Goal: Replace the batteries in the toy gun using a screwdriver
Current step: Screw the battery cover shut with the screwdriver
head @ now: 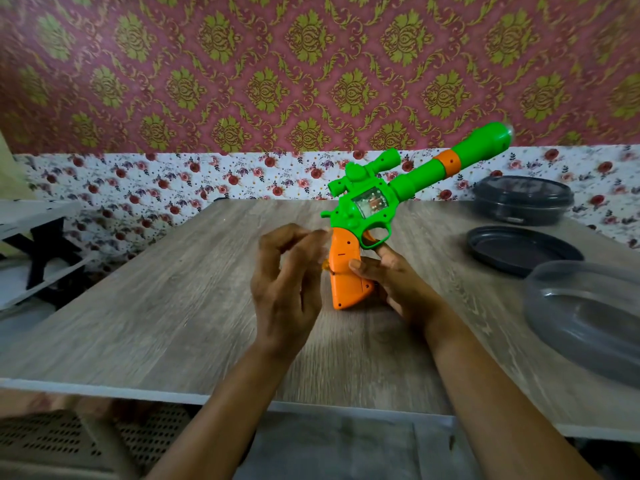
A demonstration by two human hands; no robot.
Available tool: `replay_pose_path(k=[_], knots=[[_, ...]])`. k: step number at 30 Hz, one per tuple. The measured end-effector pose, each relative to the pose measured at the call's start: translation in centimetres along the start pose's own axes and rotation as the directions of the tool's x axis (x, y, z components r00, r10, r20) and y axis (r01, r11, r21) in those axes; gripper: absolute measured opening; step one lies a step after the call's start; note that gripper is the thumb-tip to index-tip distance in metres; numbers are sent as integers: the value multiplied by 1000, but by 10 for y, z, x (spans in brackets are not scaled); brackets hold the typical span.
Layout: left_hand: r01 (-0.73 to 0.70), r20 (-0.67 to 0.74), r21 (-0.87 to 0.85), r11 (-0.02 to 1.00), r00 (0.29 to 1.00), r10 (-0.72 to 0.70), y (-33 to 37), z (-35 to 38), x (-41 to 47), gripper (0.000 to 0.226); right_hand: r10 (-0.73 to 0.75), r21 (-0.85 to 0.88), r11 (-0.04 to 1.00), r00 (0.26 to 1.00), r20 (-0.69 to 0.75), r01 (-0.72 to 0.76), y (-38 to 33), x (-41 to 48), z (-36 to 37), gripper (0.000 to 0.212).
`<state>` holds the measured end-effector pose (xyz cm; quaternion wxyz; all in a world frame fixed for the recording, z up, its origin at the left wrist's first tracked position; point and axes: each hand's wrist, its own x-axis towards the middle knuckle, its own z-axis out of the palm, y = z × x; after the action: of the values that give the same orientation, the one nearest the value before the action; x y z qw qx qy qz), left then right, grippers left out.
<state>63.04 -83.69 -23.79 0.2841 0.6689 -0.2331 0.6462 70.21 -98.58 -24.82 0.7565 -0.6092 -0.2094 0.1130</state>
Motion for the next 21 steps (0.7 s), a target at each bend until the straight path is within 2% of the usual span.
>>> replay_pose_path(k=[3, 6, 12, 17, 21], knots=[[39, 37, -43, 998, 999, -38, 4, 0, 1, 30, 6, 5, 1000, 1000, 1, -6, 0, 0, -1, 39], [25, 63, -37, 999, 998, -23, 4, 0, 0, 32, 8, -10, 1000, 1000, 5, -8, 0, 0, -1, 39], [2, 7, 15, 1000, 1000, -2, -1, -1, 0, 10, -4, 17, 1000, 1000, 11, 4, 1, 0, -1, 45], [54, 49, -6, 999, 997, -54, 1, 2, -1, 32, 17, -24, 1000, 1000, 17, -16, 0, 0, -4, 34], [36, 56, -9, 999, 998, -36, 0, 1, -1, 32, 24, -24, 999, 1000, 6, -23, 1, 1, -4, 39]])
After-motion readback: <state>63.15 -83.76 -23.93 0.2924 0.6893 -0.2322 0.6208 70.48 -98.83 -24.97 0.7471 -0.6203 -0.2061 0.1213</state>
